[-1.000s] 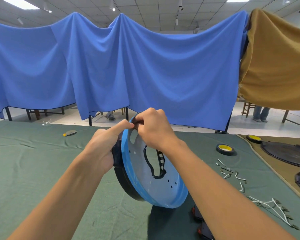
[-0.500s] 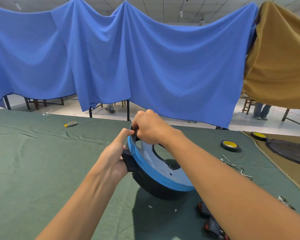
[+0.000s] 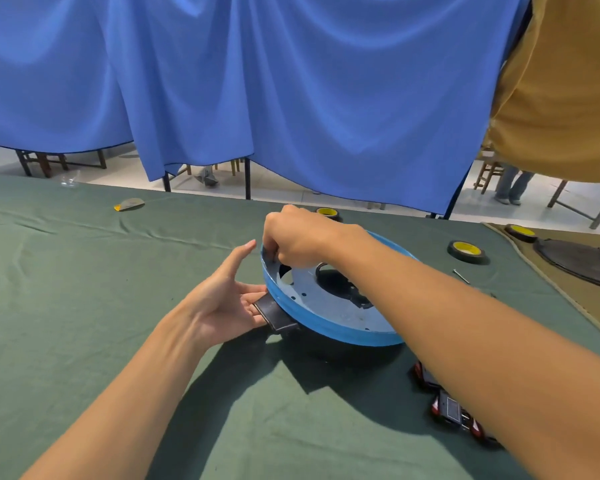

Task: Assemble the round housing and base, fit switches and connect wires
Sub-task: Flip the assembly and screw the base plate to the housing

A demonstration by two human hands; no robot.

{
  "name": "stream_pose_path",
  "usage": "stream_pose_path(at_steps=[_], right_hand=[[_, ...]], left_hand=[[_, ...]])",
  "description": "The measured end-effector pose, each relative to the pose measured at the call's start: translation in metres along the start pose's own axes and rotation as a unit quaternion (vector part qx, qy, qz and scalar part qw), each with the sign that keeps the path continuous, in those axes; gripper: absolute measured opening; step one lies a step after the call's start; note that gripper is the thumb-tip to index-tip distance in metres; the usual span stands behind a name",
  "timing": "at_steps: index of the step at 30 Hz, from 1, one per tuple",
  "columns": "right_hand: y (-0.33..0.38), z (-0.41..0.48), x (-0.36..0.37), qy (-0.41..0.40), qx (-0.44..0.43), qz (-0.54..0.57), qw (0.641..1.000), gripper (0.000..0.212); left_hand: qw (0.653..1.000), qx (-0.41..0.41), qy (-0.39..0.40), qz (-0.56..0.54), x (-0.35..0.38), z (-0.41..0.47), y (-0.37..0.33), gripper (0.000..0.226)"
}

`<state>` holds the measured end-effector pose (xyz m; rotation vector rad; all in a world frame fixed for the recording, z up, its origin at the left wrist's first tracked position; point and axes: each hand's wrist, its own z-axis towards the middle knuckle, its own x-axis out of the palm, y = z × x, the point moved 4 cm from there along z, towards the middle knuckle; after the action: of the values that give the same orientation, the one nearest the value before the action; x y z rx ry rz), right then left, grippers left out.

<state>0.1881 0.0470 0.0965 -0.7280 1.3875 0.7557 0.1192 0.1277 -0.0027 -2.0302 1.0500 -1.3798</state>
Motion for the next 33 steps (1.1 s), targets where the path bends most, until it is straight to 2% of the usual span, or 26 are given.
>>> stream_pose_path(at_steps=[4,10,15,18,21,33], right_hand=[[0.003,0.004,0.011,0.037,-0.008,-0.014,0.999,0.018],[0.002,0.013,0.015,0.042,-0.014,-0.039,0.998,0.014],[-0.002,0.014,0.013,0.083,-0.028,-0.005,0.996,0.011],[-0.010,0.011,0.009,0.042,-0.011,0.053,0.998,0.020],[-0.014,0.009,0.011,0.007,0.006,0.106,0.994,0.019],[-0.019,0.006,0.021,-0.012,0.024,0.161,0.987,0.017]], left_hand=[[0.998,-0.046,0.009,0.053,-0.008,0.009,0.001,0.088],[0.997,-0.060,0.015,0.050,-0.016,0.017,0.002,0.088],[0.996,-0.065,0.034,0.049,-0.019,0.023,0.003,0.086],[0.995,-0.068,0.044,0.056,-0.019,0.025,0.003,0.091],[0.995,-0.069,0.046,0.054,-0.020,0.026,0.003,0.095],[0.996,-0.063,0.043,0.049,-0.020,0.025,0.003,0.094]])
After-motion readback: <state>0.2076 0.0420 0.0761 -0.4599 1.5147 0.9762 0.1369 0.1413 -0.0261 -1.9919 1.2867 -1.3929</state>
